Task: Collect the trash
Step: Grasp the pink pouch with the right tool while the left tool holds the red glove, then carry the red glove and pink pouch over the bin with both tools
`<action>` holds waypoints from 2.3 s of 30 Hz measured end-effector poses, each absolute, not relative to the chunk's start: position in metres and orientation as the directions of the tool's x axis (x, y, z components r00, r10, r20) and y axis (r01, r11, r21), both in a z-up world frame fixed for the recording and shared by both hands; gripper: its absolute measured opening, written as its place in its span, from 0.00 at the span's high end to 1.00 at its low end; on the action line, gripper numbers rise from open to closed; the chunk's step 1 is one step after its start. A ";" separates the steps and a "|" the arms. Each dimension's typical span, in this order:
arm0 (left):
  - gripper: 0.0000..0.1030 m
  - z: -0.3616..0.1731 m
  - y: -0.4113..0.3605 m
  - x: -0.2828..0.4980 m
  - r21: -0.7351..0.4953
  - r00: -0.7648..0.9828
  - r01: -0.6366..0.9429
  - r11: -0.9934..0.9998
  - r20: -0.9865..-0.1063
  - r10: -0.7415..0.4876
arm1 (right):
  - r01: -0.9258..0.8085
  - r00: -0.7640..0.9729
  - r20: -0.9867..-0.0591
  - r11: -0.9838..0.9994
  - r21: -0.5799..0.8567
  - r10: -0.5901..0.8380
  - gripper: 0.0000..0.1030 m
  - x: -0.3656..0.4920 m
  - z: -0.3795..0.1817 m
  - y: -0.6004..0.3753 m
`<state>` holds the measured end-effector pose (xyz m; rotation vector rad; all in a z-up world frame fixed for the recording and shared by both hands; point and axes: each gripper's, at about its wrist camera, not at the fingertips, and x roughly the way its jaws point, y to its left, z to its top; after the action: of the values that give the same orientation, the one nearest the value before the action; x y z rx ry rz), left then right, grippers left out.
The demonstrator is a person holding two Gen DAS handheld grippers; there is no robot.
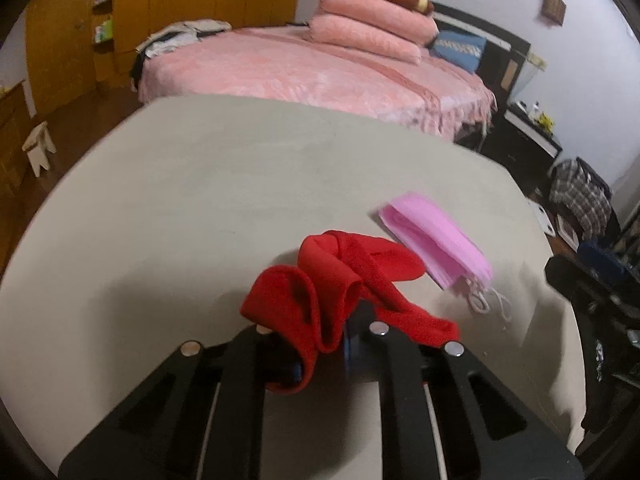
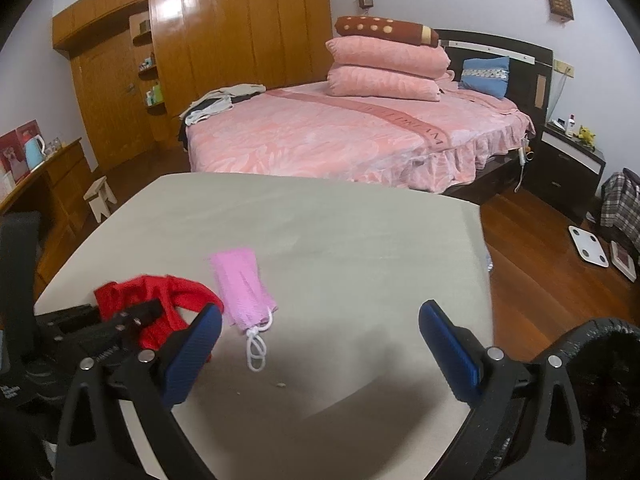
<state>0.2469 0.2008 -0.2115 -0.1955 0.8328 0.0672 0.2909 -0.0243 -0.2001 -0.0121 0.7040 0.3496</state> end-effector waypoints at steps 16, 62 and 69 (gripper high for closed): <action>0.88 -0.193 0.241 0.243 -0.096 0.703 -0.190 0.977 -0.708 0.067 | -0.396 0.642 -0.671 0.910 0.124 0.371 0.16 0.317 -0.219 0.031; 0.88 -0.102 0.201 0.182 -0.114 0.815 -0.123 0.986 -0.579 0.035 | -0.449 0.662 -0.600 0.879 0.162 0.449 0.78 0.248 -0.138 -0.005; 0.88 -0.079 0.174 0.166 -0.106 0.836 -0.080 0.991 -0.549 0.008 | -0.428 0.697 -0.571 0.890 0.155 0.434 0.78 0.221 -0.116 -0.034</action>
<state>0.1657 0.1737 -0.0789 -0.1269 0.5801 0.0466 0.2206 -0.0338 -0.1159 0.0106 0.6391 0.4809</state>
